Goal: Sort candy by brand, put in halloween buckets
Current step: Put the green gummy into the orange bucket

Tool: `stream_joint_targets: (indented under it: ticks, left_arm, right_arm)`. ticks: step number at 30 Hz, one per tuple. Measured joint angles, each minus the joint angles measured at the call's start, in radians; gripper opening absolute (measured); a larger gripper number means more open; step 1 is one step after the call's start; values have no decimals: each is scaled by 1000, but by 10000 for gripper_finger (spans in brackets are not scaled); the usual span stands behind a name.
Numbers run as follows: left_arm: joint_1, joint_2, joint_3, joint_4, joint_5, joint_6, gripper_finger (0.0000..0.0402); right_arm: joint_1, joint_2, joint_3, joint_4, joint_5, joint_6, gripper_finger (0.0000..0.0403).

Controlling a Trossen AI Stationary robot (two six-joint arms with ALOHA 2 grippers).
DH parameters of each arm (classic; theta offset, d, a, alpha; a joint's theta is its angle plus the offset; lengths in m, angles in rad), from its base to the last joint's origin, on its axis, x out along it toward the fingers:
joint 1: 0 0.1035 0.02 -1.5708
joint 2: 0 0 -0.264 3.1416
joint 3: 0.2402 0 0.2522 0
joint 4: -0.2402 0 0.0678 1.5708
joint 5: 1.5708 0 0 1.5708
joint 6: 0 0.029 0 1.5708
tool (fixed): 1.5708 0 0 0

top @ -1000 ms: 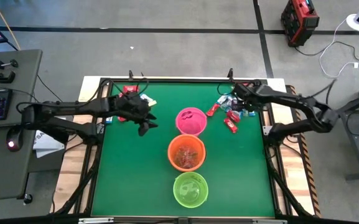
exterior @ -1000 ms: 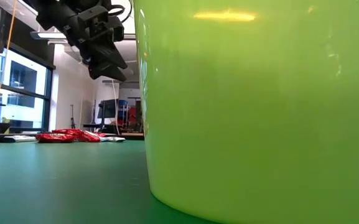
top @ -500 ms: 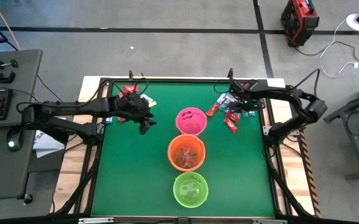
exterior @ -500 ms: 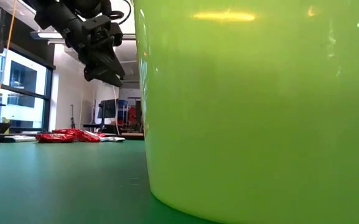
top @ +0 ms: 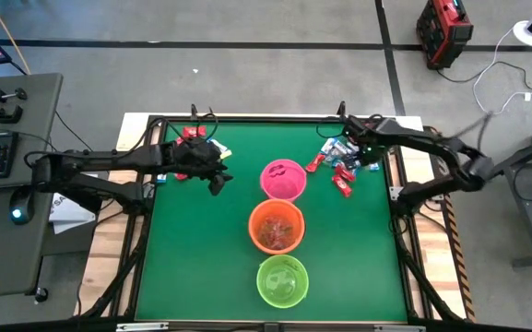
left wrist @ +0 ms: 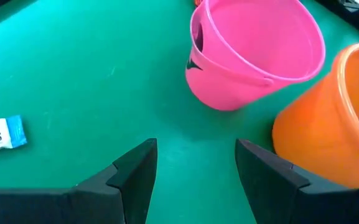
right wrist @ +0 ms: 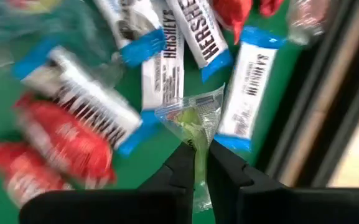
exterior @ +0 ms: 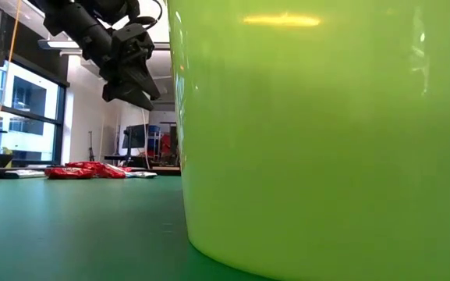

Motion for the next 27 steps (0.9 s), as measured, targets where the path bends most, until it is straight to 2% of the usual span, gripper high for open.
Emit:
stream_joint_targets:
  ticks: [3, 5, 7, 10, 12, 16, 21, 24, 27]
  left_arm:
    - [0, 0, 0, 0, -11, -24, 207]
    - [0, 0, 0, 0, -38, -40, 207]
    - [0, 0, 0, 0, -61, -43, 207]
    - [0, 0, 0, -1, -81, -40, 207]
    - [0, 0, 0, -1, -90, -39, 207]
    - [0, 0, 0, 0, -114, -24, 207]
    - [0, 0, 0, 0, -137, -24, 207]
    - [0, 0, 0, 0, -137, -24, 207]
    - [0, 0, 0, 0, -137, -23, 207]
  right_arm:
    - [42, -105, 58, -55, -3, 8, 24]
    - [80, -175, 95, -36, -57, 17, 14]
    - [129, -241, 122, 54, -157, 41, 5]
    - [217, -311, 130, 285, -369, 118, 5]
    - [289, -322, 130, 448, -466, 172, 7]
    - [466, -277, 131, 657, -508, 221, 7]
    - [657, -144, 131, 828, -512, 241, 16]
    - [713, -56, 130, 898, -515, 299, 45]
    - [741, 23, 149, 903, -548, 293, 96]
